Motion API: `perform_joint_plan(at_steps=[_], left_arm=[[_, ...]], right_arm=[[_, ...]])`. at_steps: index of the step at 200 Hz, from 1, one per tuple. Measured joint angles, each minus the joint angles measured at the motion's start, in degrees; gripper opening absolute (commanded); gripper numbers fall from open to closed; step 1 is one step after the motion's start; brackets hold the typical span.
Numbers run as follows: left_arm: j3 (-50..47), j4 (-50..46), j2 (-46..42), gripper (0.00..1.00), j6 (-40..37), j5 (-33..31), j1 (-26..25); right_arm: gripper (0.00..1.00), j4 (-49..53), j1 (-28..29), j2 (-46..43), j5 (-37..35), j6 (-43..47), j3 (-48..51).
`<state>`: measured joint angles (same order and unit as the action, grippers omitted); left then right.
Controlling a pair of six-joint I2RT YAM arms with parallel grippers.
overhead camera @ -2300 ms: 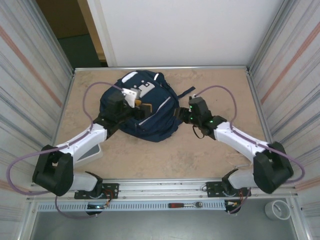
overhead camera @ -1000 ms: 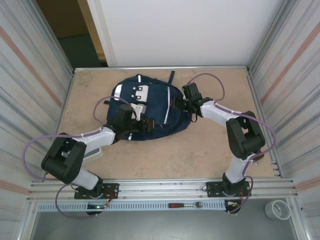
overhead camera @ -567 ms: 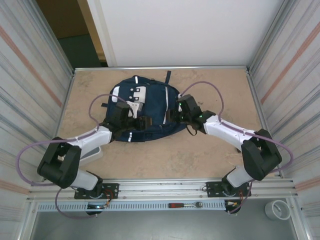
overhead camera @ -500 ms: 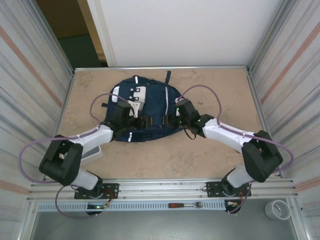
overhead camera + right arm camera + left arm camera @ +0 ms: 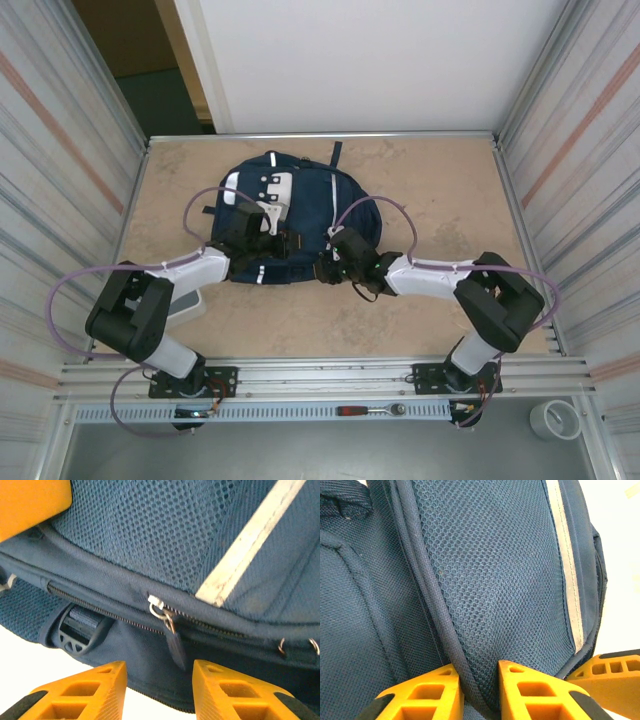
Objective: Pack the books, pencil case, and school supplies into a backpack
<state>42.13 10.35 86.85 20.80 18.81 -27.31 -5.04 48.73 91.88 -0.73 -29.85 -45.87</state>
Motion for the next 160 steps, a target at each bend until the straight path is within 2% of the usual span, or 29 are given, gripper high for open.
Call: perform_joint_plan(at_steps=[63, 160], left_arm=[[0.00, 0.22, 0.39, 0.23, 0.00, 0.04, 0.00], [0.00, 0.42, 0.76, 0.24, -0.04, 0.07, 0.04]], right_arm=[[0.30, -1.99, 0.02, 1.55, -3.58, 0.13, 0.00], [0.23, -10.05, 0.13, 5.07, -4.00, 0.31, 1.66]])
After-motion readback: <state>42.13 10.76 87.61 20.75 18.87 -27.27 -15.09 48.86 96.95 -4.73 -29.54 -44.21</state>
